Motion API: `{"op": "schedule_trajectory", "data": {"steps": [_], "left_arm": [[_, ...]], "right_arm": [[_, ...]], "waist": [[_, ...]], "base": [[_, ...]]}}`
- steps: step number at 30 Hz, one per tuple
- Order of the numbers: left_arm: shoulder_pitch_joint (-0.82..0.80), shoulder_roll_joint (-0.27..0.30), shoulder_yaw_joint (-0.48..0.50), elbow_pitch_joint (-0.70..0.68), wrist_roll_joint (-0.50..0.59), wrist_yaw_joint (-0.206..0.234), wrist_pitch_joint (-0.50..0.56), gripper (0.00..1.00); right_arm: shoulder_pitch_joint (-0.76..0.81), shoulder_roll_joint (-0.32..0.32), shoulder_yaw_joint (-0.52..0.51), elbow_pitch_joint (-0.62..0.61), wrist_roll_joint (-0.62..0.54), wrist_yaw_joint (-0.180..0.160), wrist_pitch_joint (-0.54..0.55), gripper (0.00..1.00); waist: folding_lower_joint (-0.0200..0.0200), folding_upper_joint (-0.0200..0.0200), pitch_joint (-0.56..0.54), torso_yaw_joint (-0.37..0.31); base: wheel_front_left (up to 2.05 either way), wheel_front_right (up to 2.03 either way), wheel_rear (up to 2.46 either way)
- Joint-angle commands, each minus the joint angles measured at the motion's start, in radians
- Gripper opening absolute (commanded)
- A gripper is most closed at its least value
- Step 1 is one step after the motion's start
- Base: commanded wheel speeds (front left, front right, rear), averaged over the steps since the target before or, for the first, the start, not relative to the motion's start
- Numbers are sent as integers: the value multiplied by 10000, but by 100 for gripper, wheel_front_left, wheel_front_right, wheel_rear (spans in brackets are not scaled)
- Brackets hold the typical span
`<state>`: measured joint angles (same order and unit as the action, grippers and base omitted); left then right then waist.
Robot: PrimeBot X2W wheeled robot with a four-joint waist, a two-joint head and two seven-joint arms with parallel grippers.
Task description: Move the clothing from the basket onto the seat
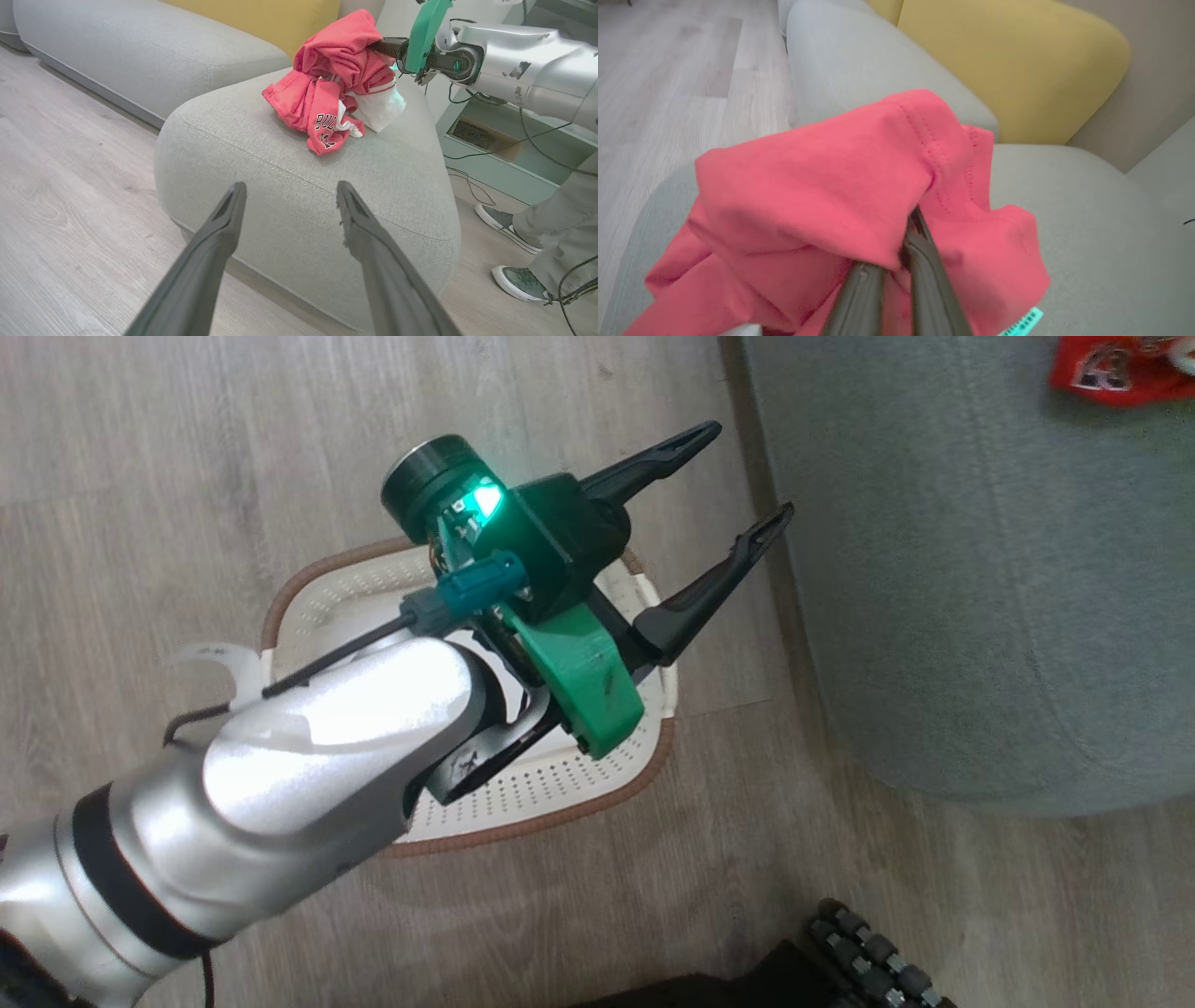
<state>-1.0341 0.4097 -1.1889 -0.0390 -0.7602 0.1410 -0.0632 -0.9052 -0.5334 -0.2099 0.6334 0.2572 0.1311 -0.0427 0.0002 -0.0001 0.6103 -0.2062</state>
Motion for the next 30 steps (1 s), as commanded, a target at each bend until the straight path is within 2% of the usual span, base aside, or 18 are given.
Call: {"op": "schedule_trajectory", "data": {"steps": [1,10,14,15,16,17,24,30], "left_arm": [[-320,173,387,-319,84,-28,-64,100],[-209,156,417,-102,-23,-79,-304,100],[-156,105,419,-27,-67,-64,-380,100],[-136,94,414,-1,-79,-66,-401,100],[-111,82,406,27,-94,-70,-422,100],[-74,73,394,69,-111,-79,-451,100],[383,69,367,400,-358,-70,-731,100],[819,169,460,587,-571,67,-1021,100]], "right_arm": [[-100,-422,63,-178,-41,-4,122,0],[-528,-812,1443,1209,406,-4,1715,0],[-559,-952,1835,1338,708,-4,1809,0],[-562,-974,1913,1371,754,-4,1798,22],[-559,-998,1989,1405,796,-4,1789,82],[-542,-1010,2065,1439,836,-4,1782,100],[-45,-1184,3005,1342,1418,-4,1781,100],[538,-1529,3500,611,2232,-4,1039,100]], "waist": [[-2,1,158,187],[-2,1,-13,413],[-2,1,-176,390],[-2,1,-234,381],[-2,1,-302,372],[-2,1,-405,355],[-2,1,-1423,176],[-2,1,-2190,163]], "base": [[0,0,0],[0,0,0],[0,0,0],[0,0,0],[0,0,0],[0,0,0],[0,0,0],[0,0,0]]}}
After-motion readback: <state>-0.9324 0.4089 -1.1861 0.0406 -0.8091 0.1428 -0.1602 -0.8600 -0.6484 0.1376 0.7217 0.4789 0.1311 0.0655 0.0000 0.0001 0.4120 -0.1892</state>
